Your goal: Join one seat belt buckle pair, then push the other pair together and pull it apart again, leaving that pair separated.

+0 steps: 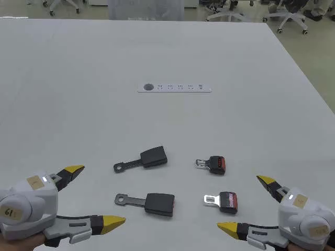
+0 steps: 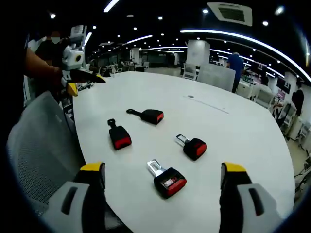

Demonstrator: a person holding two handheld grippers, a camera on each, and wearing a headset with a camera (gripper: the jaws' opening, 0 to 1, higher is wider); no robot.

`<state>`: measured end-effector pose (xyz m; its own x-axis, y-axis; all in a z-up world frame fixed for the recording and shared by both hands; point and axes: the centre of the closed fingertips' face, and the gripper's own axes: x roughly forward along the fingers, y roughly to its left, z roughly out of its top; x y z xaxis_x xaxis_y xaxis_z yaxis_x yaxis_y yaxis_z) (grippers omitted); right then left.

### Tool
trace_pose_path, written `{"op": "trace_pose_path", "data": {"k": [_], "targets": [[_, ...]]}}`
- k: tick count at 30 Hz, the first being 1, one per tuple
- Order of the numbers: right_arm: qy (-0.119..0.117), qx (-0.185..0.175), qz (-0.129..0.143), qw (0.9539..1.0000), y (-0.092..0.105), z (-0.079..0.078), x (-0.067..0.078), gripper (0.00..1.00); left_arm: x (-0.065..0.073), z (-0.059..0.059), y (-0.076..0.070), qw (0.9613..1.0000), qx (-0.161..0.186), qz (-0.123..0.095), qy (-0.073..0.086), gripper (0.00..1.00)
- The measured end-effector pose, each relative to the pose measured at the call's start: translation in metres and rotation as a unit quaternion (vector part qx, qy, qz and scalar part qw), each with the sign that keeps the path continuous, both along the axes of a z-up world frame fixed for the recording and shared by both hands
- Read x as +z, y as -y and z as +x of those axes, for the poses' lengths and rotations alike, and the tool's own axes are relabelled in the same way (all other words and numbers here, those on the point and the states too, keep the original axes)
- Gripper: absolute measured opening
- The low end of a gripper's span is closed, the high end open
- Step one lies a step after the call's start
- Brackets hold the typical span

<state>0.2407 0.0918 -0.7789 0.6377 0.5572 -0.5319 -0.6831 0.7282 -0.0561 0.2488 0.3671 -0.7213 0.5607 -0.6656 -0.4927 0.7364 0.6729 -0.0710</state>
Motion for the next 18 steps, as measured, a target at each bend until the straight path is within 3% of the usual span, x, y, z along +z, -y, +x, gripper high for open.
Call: {"op": "trace_pose_path", "data": {"k": [18], "targets": [[0.0, -0.001, -0.002, 1.0, 0.0023, -0.0032, -0.0001, 1.0, 0.0031, 0.0, -0.002, 1.0, 0.004, -0.003, 0.004, 1.0]]}}
